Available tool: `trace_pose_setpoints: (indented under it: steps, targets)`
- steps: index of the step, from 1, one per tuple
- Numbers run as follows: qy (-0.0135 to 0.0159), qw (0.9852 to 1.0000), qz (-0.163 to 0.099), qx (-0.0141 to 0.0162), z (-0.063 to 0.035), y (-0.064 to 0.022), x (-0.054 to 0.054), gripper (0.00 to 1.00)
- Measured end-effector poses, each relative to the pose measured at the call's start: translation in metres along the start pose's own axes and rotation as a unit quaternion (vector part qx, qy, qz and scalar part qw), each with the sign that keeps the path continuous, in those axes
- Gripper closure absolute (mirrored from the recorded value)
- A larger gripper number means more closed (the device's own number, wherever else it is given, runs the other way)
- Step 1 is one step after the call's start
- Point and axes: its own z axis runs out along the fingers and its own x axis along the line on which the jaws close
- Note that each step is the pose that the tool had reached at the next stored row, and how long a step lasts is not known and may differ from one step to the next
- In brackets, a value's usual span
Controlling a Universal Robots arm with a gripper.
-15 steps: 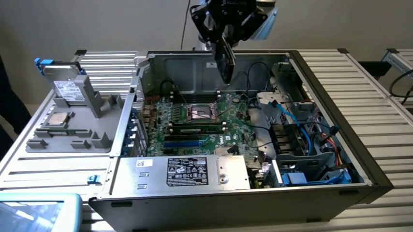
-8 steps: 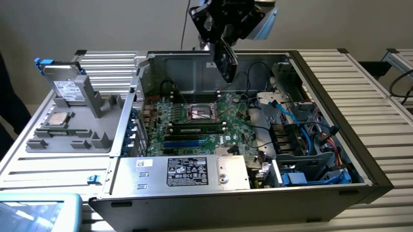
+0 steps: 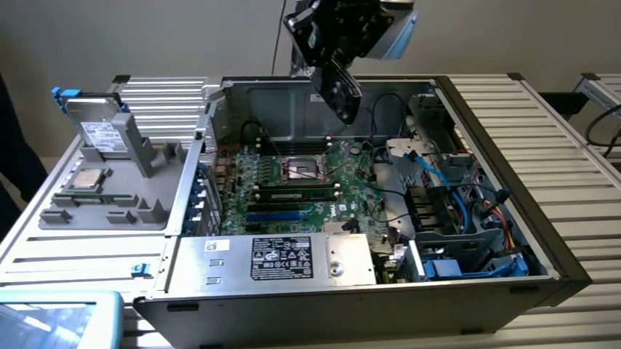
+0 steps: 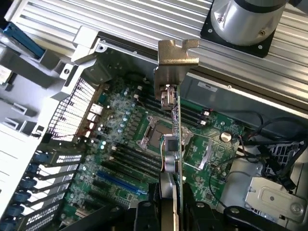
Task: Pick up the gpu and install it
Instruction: 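Insert the gpu into the slot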
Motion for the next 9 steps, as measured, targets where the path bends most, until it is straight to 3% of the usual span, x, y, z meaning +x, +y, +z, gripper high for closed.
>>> trace_pose_setpoints:
  steps: [4,9]
  targets:
    - [0.0061,0.9993,-0.036,0.0019,0.0,0.0,0.0,0.71]
    - [0.0137,0.9966,-0.081,0.0045,0.0,0.0,0.0,0.71]
